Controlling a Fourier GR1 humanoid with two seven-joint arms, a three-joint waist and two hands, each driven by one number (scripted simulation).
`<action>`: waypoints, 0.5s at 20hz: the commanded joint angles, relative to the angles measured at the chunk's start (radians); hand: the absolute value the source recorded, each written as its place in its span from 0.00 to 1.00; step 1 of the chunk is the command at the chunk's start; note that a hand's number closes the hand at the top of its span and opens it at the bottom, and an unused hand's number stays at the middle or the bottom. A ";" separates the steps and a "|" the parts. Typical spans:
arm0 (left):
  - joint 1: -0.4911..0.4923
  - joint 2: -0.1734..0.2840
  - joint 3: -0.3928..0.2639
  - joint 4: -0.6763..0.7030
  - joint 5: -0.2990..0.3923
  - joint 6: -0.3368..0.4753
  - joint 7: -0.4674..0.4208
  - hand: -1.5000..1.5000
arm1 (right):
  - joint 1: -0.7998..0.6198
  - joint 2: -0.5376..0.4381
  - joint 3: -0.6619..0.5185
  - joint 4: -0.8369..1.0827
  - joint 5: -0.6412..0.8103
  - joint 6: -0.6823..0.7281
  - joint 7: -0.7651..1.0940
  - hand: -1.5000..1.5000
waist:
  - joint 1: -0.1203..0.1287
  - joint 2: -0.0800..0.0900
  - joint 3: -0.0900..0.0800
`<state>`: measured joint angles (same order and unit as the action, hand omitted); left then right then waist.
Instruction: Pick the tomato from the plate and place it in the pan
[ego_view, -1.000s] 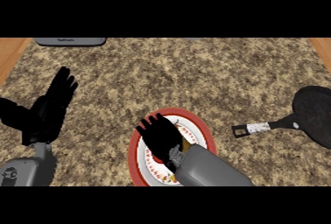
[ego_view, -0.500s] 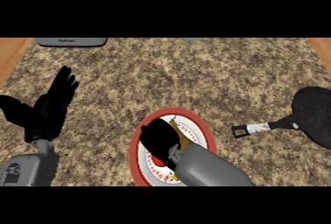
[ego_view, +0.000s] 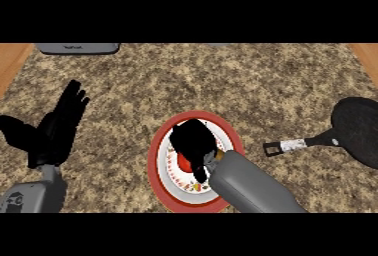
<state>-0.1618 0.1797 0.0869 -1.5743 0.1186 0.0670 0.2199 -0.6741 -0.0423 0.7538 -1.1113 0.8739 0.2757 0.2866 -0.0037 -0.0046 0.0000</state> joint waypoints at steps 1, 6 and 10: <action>0.019 0.007 0.025 -0.002 0.002 0.015 -0.004 0.50 | -0.012 -0.120 -0.280 0.093 -0.017 -0.097 0.222 1.00 | -0.066 0.005 0.001; 0.027 0.018 0.051 -0.016 -0.005 0.037 -0.006 0.50 | -0.045 -0.266 -0.524 0.206 -0.002 -0.212 0.540 1.00 | -0.115 0.004 -0.001; 0.017 0.006 0.029 -0.018 0.007 0.014 -0.012 0.50 | -0.182 -0.392 -0.606 0.296 0.117 -0.267 0.831 1.00 | -0.032 0.017 -0.009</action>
<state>-0.1398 0.1900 0.1221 -1.5868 0.1195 0.0893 0.2137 -0.7677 -0.3269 0.2531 -0.8934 0.9167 0.0657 0.8776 -0.0729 0.0060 -0.0042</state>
